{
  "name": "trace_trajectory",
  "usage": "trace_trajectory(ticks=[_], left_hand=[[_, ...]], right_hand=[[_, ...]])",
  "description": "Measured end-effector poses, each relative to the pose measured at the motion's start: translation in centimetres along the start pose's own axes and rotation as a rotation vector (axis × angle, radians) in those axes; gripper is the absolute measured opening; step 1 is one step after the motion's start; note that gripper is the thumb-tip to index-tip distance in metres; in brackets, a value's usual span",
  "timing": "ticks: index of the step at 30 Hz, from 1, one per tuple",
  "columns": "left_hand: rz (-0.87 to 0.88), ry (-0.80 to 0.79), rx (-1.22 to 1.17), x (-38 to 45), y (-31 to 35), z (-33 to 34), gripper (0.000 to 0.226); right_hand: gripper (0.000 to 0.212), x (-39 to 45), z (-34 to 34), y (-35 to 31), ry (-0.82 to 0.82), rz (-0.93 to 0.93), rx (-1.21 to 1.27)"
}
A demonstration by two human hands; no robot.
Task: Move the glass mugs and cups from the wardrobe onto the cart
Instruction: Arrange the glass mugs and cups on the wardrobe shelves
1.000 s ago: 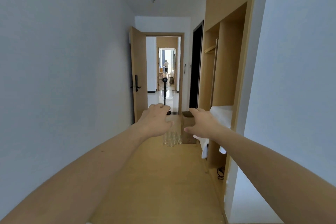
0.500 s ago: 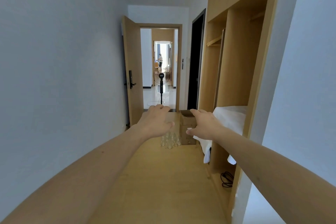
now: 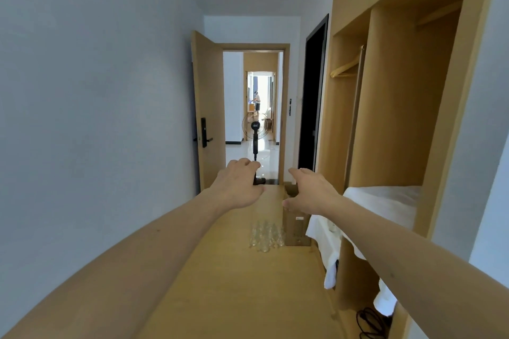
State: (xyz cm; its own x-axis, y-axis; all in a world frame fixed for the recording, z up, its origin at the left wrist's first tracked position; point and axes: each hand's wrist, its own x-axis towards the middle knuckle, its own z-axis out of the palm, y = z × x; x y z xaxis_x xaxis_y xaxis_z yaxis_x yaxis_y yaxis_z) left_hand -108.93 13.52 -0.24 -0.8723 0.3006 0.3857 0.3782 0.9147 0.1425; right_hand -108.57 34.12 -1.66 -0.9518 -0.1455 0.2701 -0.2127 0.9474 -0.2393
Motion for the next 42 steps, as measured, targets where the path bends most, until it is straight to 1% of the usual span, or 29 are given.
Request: trace_trajectory(ticks=[6, 10, 15, 19, 23, 32, 38, 42], left_hand=[[-0.022, -0.018, -0.009, 8.1, -1.3, 3.1, 0.068], [-0.023, -0.047, -0.002, 12.3, -2.7, 5.4, 0.065], [0.007, -0.065, 0.0, 17.6, -5.6, 8.2, 0.064], [0.037, -0.043, -0.013, 22.7, -8.7, 9.8, 0.06], [0.051, -0.033, -0.017, 28.6, -12.9, 10.7, 0.062], [0.034, -0.077, -0.043, 40.0, -22.7, 13.1, 0.064], [0.027, -0.116, -0.071, 45.8, -26.3, 16.7, 0.063], [0.022, -0.143, -0.075, 49.4, -28.0, 19.5, 0.064]], right_hand=[[0.08, 8.0, 1.2, 4.1, -0.026, 0.003, 0.023], [0.086, 12.2, 2.9, 5.6, -0.045, 0.011, 0.027], [0.087, 18.0, 5.1, 6.8, -0.05, 0.023, 0.014], [0.089, 23.8, 6.8, 7.0, -0.023, 0.036, 0.006], [0.089, 30.7, 8.4, 6.4, -0.015, 0.055, -0.009], [0.084, 44.5, 12.0, 4.4, -0.004, 0.101, -0.005], [0.085, 51.0, 15.3, 5.3, -0.038, 0.127, -0.011], [0.081, 55.5, 17.7, 7.1, -0.068, 0.135, -0.004]])
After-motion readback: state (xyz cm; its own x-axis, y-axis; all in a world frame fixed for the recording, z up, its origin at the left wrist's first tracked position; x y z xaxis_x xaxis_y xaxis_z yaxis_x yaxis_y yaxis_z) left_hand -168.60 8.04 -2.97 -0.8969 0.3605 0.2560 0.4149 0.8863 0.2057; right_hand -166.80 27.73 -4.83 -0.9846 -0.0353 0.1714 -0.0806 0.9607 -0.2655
